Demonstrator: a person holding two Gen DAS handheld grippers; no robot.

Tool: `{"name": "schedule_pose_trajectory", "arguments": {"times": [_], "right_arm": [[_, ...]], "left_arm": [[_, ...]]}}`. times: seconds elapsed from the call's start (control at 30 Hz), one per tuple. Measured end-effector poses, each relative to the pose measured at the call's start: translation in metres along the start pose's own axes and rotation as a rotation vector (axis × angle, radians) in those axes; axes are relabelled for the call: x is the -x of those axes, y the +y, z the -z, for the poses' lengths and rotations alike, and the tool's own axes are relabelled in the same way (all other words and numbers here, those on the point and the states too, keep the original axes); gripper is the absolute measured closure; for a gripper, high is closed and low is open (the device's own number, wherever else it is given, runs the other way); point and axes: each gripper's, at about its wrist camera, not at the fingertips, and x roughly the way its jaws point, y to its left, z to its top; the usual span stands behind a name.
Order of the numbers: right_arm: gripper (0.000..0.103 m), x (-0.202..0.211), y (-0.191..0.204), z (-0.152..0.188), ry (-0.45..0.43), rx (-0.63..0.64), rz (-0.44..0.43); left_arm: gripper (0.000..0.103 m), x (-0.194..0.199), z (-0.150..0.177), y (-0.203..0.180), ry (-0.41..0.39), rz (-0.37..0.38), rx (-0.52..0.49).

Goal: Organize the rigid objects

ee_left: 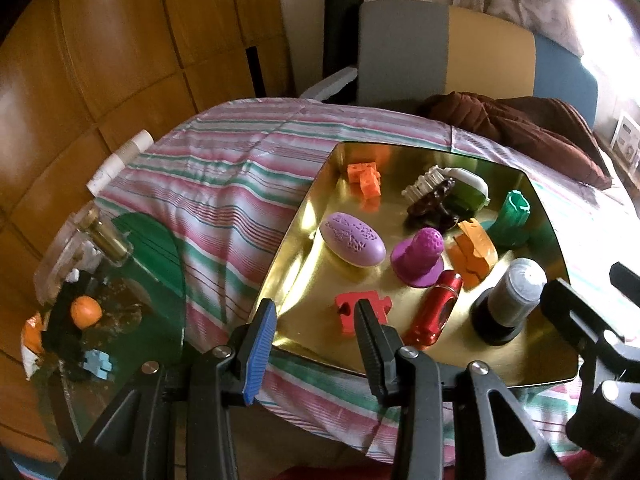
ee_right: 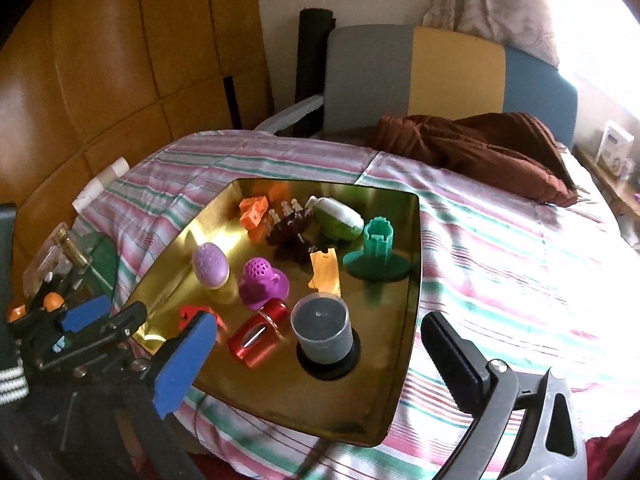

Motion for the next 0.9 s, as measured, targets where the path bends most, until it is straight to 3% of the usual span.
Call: {"name": "schedule_pose_trajectory", "arguments": {"times": [0.2, 0.43, 0.73, 0.9], "right_arm": [[0.0, 0.003, 0.009, -0.003, -0.009, 0.015, 0.07], [0.0, 0.001, 0.01, -0.002, -0.004, -0.001, 0.087], [0.0, 0.003, 0.011, -0.001, -0.013, -0.01, 0.089], [0.0, 0.003, 0.01, -0.001, -0.016, -0.018, 0.095]], "left_arm": [[0.063, 0.008, -0.003, 0.001, -0.008, 0.022, -0.003], [0.063, 0.013, -0.005, 0.004, -0.016, 0.051, 0.003], [0.063, 0.022, -0.006, 0.004, -0.059, 0.018, -0.008], [0.063, 0.019, -0.006, 0.004, -0.035, 0.033, -0.003]]}}
